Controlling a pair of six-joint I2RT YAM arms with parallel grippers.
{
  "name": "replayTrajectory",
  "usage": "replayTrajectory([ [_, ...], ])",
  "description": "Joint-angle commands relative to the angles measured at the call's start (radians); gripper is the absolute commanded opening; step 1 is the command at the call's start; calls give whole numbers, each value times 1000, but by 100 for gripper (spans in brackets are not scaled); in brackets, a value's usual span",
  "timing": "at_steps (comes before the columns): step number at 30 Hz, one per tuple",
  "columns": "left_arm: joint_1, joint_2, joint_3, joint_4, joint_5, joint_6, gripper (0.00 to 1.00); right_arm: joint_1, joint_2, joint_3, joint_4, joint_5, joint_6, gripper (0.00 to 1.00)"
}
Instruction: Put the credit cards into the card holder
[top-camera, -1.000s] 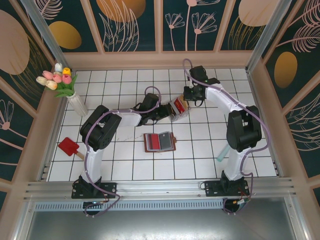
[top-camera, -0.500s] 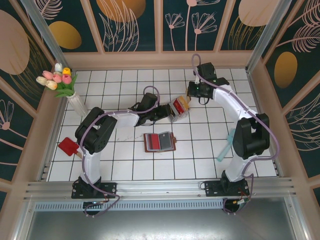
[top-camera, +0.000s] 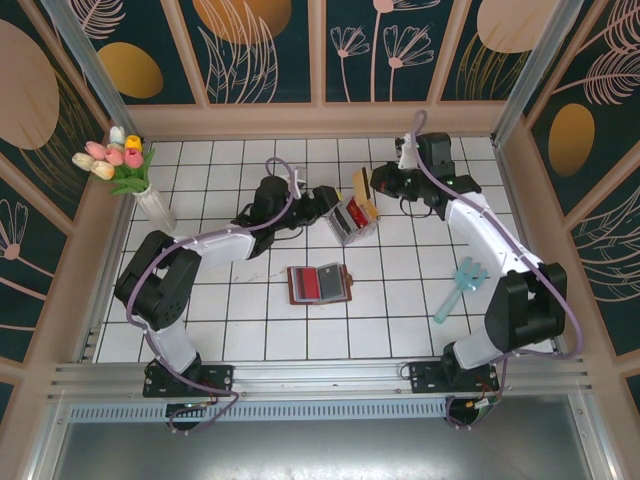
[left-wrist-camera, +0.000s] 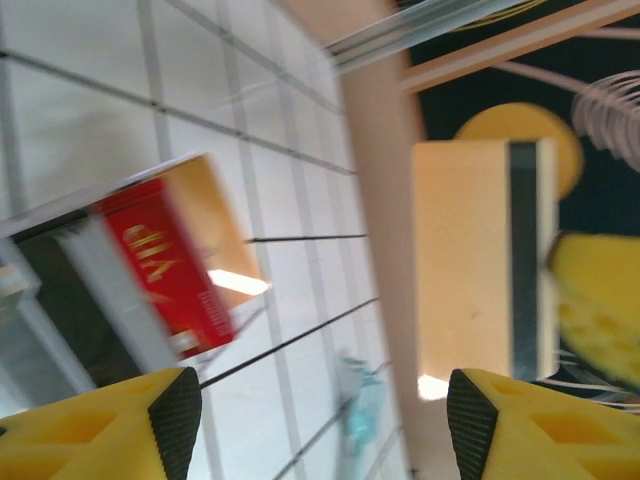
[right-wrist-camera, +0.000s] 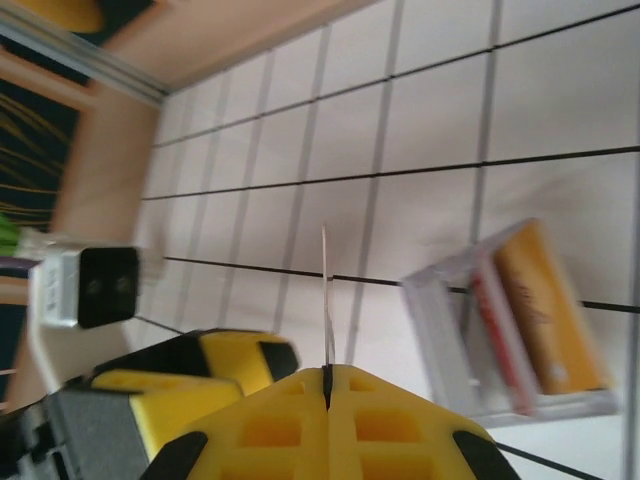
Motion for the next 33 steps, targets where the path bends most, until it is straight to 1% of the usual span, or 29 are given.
replayTrajectory([
  [1, 10, 14, -16, 285, 131, -153, 69, -2, -47, -46, 133, -133, 96, 0],
  [5, 10, 49, -15, 424, 168, -234, 68, -2, -65, -73, 176, -171, 134, 0],
  [12, 10, 80, -12, 486, 199, -271, 61, -2, -65, -102, 232, -212, 172, 0],
  [15, 10, 80, -17, 493, 200, -273, 50, -2, -57, -107, 242, -214, 177, 0],
  [17, 10, 78, -16, 493, 195, -273, 45, -2, -53, -105, 230, -200, 172, 0],
  [20, 10, 72, -16, 490, 183, -270, 32, -2, -52, -105, 219, -195, 163, 0],
  [23, 11, 61, -46, 472, 165, -258, 24, -2, -54, -105, 198, -188, 153, 0],
  [26, 10, 50, -55, 456, 148, -248, 17, -3, -60, -110, 190, -182, 148, 0],
  [28, 11, 38, -62, 444, 137, -241, 15, -4, -64, -115, 188, -183, 146, 0],
  [33, 10, 17, -82, 455, 129, -240, 3, -4, -69, -128, 187, -195, 143, 0],
])
